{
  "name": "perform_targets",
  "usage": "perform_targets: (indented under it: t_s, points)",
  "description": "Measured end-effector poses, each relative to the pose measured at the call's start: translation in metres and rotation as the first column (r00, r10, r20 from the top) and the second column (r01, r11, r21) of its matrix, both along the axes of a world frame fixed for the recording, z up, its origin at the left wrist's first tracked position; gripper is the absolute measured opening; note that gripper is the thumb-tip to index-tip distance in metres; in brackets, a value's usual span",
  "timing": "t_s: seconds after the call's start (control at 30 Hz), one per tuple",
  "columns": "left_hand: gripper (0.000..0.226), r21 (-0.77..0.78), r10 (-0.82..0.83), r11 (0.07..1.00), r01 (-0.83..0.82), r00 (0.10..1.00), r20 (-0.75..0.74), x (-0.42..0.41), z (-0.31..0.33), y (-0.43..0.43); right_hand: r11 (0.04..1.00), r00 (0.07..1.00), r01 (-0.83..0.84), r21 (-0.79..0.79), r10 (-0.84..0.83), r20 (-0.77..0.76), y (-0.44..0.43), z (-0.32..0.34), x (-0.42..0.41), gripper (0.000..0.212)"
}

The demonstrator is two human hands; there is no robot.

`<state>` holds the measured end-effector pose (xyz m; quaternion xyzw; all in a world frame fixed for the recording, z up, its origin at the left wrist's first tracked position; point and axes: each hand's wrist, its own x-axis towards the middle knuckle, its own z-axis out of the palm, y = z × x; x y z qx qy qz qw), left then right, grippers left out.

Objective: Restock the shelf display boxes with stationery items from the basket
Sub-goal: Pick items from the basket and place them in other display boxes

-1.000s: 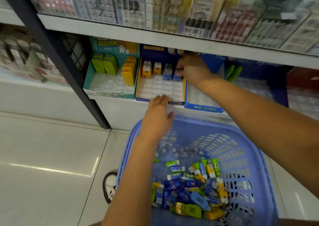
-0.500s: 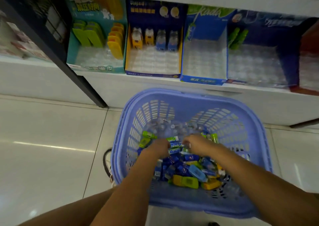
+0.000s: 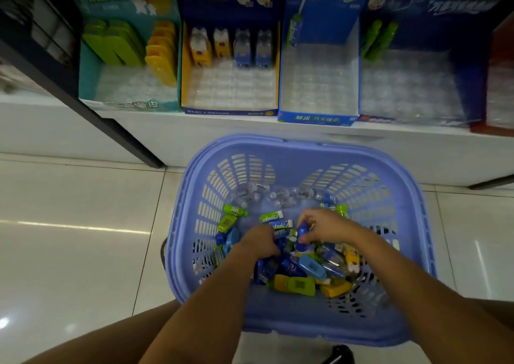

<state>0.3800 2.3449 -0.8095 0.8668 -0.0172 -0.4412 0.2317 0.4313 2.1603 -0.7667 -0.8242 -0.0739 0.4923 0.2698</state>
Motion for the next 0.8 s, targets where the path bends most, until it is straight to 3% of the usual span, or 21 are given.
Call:
perform_targets:
  t_s: [0.1, 0.13, 0.17, 0.23, 0.3, 0.37, 0.47, 0.67, 0.8]
  points:
    - [0.028, -0.167, 0.328, 0.921, -0.352, 0.932, -0.153, 0.014, 0.023, 0.008, 0.928, 0.966, 0.26, 0.268, -0.246, -0.083, -0.002, 0.045, 0.015, 0.022]
    - [0.025, -0.244, 0.463, 0.82, -0.517, 0.851, -0.249, 0.02, 0.034, 0.009, 0.897, 0.955, 0.295, 0.328, -0.291, -0.064, -0.001, 0.06, 0.02, 0.019]
    - [0.022, -0.314, 0.571, 0.659, -0.683, 0.727, -0.381, 0.026, 0.047, 0.009, 0.872, 0.946, 0.314, 0.375, -0.322, -0.042, 0.0, 0.075, 0.024, 0.017]
    - [0.021, -0.424, 0.621, 0.331, -0.843, 0.532, -0.575, 0.037, 0.076, 0.011, 0.845, 0.936, 0.308, 0.437, -0.351, 0.018, 0.005, 0.102, 0.03, 0.016]
    - [0.018, -0.525, 0.531, 0.152, -0.838, 0.517, -0.671, 0.042, 0.106, 0.015, 0.836, 0.924, 0.287, 0.468, -0.371, 0.096, 0.012, 0.126, 0.034, 0.015]
    - [0.013, -0.641, 0.45, 0.13, -0.756, 0.621, -0.641, 0.042, 0.131, 0.02, 0.842, 0.906, 0.256, 0.474, -0.381, 0.187, 0.019, 0.148, 0.036, 0.012]
    - [0.016, -0.763, 0.487, 0.218, -0.609, 0.745, -0.455, 0.04, 0.159, 0.023, 0.846, 0.882, 0.22, 0.485, -0.385, 0.273, 0.029, 0.175, 0.037, 0.015]
    - [0.016, -0.841, 0.567, 0.084, -0.535, 0.719, -0.401, 0.041, 0.186, 0.022, 0.708, 0.83, 0.281, 0.648, -0.518, 0.206, 0.033, 0.206, 0.041, 0.012]
    - [0.022, -0.849, 0.712, 0.129, -0.513, 0.644, -0.281, 0.046, 0.197, 0.018, 0.715, 0.719, 0.298, 0.632, -0.604, 0.343, 0.024, 0.213, 0.063, 0.014]
